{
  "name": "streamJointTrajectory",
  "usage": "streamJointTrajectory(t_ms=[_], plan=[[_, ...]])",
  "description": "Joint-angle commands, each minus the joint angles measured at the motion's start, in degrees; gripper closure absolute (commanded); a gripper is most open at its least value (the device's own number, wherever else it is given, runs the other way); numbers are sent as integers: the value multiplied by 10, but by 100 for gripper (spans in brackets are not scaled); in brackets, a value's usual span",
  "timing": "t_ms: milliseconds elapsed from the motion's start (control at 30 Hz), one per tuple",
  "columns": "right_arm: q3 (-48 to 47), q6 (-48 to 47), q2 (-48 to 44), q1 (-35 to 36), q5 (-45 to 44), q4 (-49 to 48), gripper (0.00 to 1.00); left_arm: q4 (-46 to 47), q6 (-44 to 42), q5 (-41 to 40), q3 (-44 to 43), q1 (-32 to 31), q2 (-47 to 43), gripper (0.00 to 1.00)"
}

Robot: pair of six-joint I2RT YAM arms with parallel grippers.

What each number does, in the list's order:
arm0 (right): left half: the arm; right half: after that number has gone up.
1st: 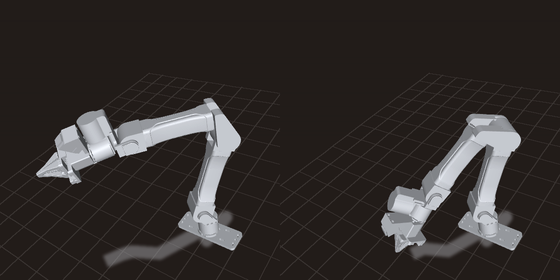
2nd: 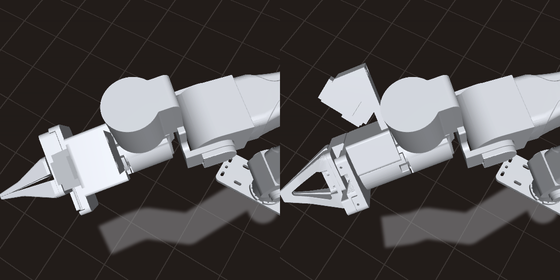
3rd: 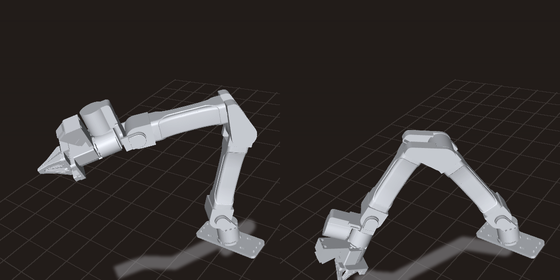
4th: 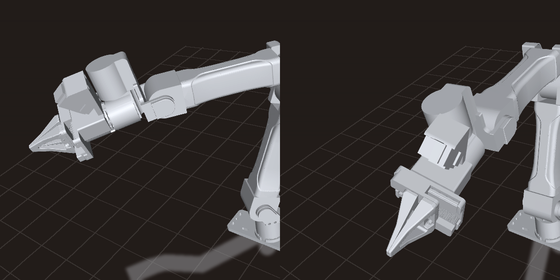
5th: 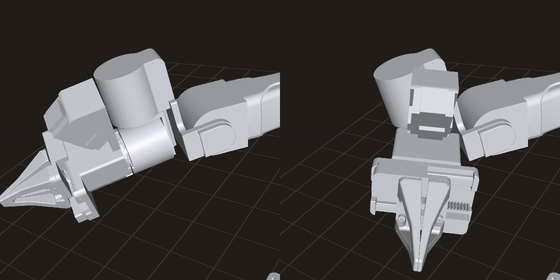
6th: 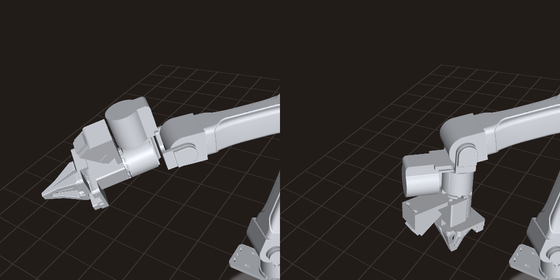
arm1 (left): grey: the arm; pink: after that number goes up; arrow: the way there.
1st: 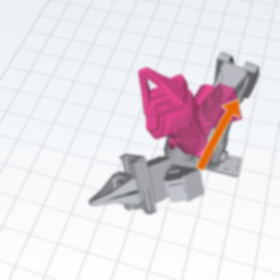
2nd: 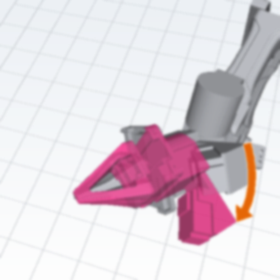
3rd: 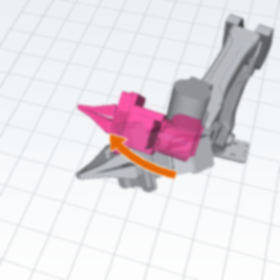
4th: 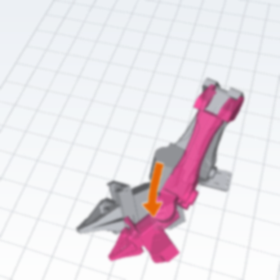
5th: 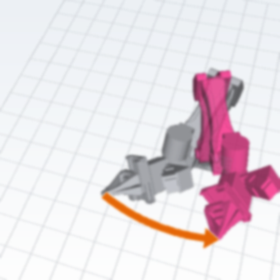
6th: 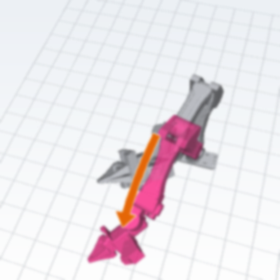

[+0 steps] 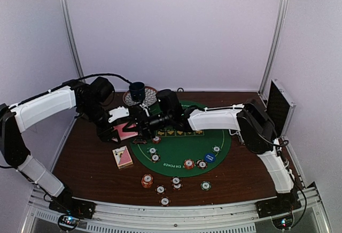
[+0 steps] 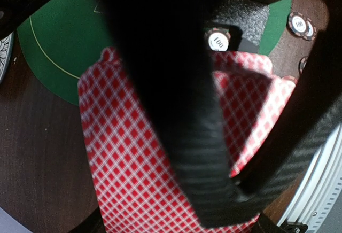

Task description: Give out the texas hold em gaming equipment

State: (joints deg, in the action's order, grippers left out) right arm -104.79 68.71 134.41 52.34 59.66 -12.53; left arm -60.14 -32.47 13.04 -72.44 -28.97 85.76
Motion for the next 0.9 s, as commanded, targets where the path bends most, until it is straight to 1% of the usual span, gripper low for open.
streamJointTrajectory(t_ms=[0, 33, 67, 100, 167, 200, 267, 433, 667, 733, 867], plan=[[-15, 51, 14, 4, 19, -77, 62, 6, 2, 11, -25, -3, 8, 99], [-13, 63, 17, 4, 21, -91, 68, 6, 3, 12, -26, -4, 10, 91], [-9, 74, 18, 4, 22, -108, 73, 8, 7, 13, -28, -4, 9, 79], [-5, 85, 19, 4, 23, -124, 78, 10, 11, 16, -27, -3, 9, 59], [4, 105, 20, 3, 25, -152, 87, 22, 21, 25, -21, -3, 2, 13], [9, 115, 20, 2, 26, -168, 90, 34, 25, 31, -16, -4, -3, 4], [19, 129, 19, 2, 26, -190, 93, 47, 29, 43, -3, -3, -13, 2], [29, 149, 17, 1, 27, -221, 94, 58, 37, 69, 5, -3, -9, 2], [36, 159, 17, 0, 27, -234, 94, 84, 32, 55, 3, -3, 5, 3], [39, 157, 17, 0, 28, -229, 93, 91, 31, 50, 2, -3, 5, 7], [47, 155, 18, 1, 28, -226, 89, 94, 23, 41, 2, -3, 1, 18]])
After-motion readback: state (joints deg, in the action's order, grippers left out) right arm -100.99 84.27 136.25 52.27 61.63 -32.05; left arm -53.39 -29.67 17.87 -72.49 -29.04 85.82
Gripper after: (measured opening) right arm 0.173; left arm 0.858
